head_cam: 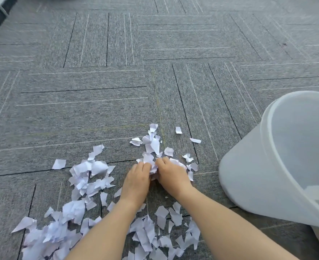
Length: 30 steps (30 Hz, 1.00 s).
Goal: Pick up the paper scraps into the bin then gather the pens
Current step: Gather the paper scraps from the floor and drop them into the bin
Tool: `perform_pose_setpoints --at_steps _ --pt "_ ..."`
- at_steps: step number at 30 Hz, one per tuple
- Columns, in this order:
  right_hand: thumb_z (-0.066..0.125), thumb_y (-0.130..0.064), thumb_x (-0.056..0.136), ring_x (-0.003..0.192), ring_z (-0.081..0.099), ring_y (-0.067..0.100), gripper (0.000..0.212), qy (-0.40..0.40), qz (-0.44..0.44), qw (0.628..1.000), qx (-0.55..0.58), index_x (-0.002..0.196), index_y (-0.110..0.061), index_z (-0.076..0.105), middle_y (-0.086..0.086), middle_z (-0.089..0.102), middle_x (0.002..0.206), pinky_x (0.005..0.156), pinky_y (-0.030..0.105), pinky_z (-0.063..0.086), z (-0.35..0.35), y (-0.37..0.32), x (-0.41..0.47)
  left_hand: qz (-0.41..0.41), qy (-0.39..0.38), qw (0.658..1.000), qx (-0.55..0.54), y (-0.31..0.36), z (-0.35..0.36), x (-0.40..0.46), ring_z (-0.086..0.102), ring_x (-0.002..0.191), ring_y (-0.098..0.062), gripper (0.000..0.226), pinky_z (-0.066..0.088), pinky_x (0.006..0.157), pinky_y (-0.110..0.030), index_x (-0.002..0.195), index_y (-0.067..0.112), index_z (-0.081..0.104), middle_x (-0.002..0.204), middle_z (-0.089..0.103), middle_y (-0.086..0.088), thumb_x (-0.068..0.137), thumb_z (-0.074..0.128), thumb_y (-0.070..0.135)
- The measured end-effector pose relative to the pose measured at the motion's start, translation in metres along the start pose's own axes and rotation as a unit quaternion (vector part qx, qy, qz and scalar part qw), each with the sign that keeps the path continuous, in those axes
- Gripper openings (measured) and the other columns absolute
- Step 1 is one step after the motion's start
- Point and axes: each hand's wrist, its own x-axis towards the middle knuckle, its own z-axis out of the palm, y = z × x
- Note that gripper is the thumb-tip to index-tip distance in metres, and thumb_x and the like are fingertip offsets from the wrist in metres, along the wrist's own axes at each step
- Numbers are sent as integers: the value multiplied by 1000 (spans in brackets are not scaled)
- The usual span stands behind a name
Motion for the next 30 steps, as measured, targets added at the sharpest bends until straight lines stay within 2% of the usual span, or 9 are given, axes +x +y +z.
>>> perform_pose_setpoints --at_steps 3,6,10,14,18,21,24,27,30 --pt "44 -5 90 81 56 32 9 15 57 994 88 96 -12 46 7 57 96 60 35 35 -35 -19 -9 -58 -14 994 -94 9 -26 7 50 74 -23 6 30 57 -30 88 15 48 85 49 1 93 47 14" --pt "43 -3 90 66 43 21 18 129 95 968 196 79 -17 40 0 50 77 60 31 28 -108 -39 -8 -69 83 974 -200 37 -84 35 49 64 -11 21 30 51 -23 80 15 48 76 51 3 97 47 28" --pt "52 -9 90 55 36 16 29 313 101 915 232 69 -20 35 -6 43 62 54 34 20 -233 -46 -22 14 160 941 -299 125 -176 82 37 50 -12 29 26 45 -25 73 12 45 60 47 -2 94 52 31" --pt "51 -11 89 63 39 27 26 409 153 879 190 68 -18 37 -1 50 63 58 33 22 -319 -1 -67 111 90 906 -399 234 -209 106 38 53 -19 36 33 50 -35 70 8 46 59 49 -9 89 56 37" --pt "46 -16 81 68 58 30 10 316 305 880 181 75 -14 53 3 61 68 54 42 53 -322 67 -118 156 -46 942 -295 304 -177 98 47 62 -29 39 30 56 -33 57 19 33 61 50 -7 87 57 24" --pt "45 -18 84 78 62 28 18 176 377 892 176 89 -17 62 6 67 85 60 31 47 -295 99 -141 216 -98 956 -171 316 -145 89 57 78 -35 34 33 59 -32 58 19 35 77 61 -16 83 57 22" --pt "52 -25 87 95 60 28 15 107 402 886 202 97 -20 60 6 64 95 75 31 45 -280 110 -152 235 -142 959 -63 312 -132 85 57 88 -31 21 41 66 -32 69 18 48 91 64 -11 83 54 33" --pt "53 -27 87 113 55 28 35 116 422 878 194 121 -18 58 6 62 122 91 33 43 -286 106 -152 224 -154 956 -110 302 -140 83 60 95 -20 27 49 82 -34 90 22 68 100 68 0 79 53 41" --pt "48 -16 88 107 57 28 28 218 374 885 171 111 -16 63 7 65 115 84 30 40 -304 73 -143 221 -59 949 -215 281 -164 84 60 86 -14 21 47 79 -29 93 17 73 93 70 2 83 58 30"
